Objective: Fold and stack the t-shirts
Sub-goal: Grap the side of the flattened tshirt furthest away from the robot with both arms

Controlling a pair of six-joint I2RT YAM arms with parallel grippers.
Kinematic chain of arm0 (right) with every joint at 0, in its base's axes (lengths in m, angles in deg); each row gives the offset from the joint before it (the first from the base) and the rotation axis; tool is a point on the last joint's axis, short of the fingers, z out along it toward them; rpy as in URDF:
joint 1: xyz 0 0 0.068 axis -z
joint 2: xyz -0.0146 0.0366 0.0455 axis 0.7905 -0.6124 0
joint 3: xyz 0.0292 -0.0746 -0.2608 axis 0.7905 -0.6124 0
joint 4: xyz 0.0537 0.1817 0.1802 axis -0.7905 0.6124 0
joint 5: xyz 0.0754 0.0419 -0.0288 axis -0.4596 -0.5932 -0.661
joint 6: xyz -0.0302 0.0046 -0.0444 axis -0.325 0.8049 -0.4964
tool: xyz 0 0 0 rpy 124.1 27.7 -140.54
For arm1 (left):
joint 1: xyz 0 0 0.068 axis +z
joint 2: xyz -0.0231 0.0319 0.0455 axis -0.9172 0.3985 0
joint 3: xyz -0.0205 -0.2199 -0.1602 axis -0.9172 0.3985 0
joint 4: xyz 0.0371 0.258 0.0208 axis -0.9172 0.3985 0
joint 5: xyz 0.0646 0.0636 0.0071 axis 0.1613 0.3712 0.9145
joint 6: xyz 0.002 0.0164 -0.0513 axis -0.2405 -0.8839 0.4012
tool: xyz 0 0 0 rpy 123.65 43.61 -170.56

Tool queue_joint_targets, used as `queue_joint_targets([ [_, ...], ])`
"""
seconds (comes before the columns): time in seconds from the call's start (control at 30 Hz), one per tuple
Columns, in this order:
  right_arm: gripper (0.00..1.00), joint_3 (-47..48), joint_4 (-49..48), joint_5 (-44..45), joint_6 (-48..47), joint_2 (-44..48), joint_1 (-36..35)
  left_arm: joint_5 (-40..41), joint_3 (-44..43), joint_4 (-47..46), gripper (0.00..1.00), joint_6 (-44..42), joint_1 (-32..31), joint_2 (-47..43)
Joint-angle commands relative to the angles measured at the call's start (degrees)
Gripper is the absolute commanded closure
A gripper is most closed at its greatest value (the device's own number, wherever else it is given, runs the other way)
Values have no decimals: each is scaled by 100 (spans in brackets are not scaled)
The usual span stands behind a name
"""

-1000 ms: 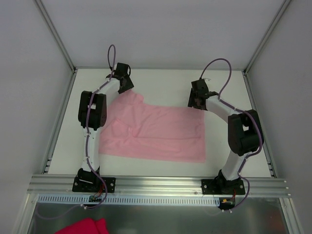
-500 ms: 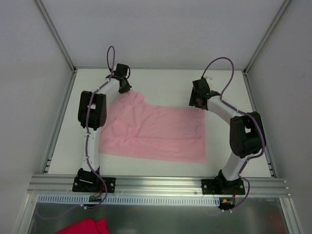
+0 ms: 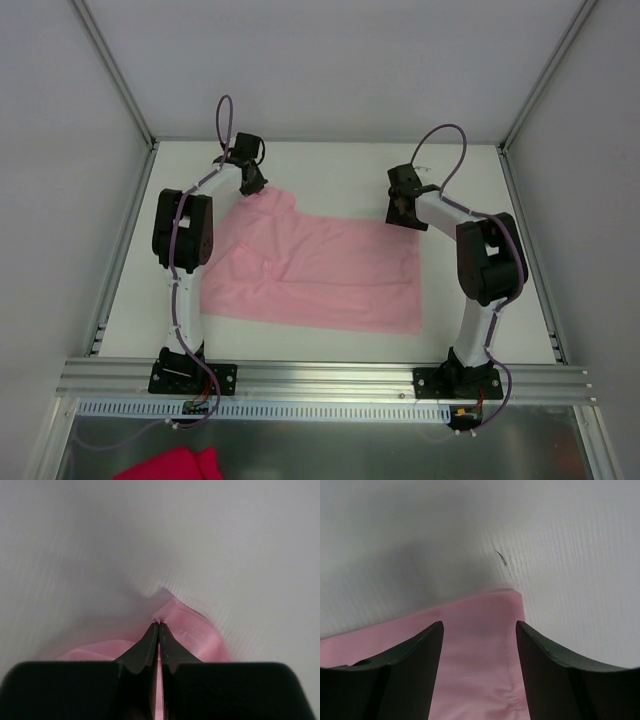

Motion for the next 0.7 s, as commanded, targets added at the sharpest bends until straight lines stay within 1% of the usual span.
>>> queue_joint_targets([
  [0.0, 36, 482, 323, 251, 126, -304, 63, 213, 37, -16, 100, -143, 54, -549],
  [0.1, 38, 622, 342, 259, 91, -507, 37, 214, 133, -86, 100, -186, 54, -645],
  [0.37, 39, 754, 544, 523, 170, -551, 20, 319, 370, -244, 100, -257, 54, -847],
  [0.4, 41, 772, 561, 515, 161, -569, 28, 319, 388, -261, 100, -257, 54, -891],
  [0.43, 45, 781, 552, 488, 152, -578, 28, 319, 397, -262, 100, -257, 54, -900],
  [0.47, 54, 798, 561, 471, 161, -586, 28, 319, 389, -262, 100, -257, 54, -900],
  [0.53, 61, 807, 579, 470, 161, -604, 28, 293, 388, -270, 100, -274, 54, -892],
  [0.57, 69, 807, 579, 462, 161, -604, 28, 310, 388, -253, 100, -283, 54, -900],
  [0.6, 75, 799, 570, 453, 170, -587, 28, 310, 397, -253, 100, -275, 54, -909],
  [0.63, 88, 799, 570, 444, 152, -578, 28, 293, 406, -262, 100, -283, 54, -909],
  [0.67, 94, 799, 561, 435, 135, -569, 28, 267, 397, -270, 100, -283, 54, -909],
])
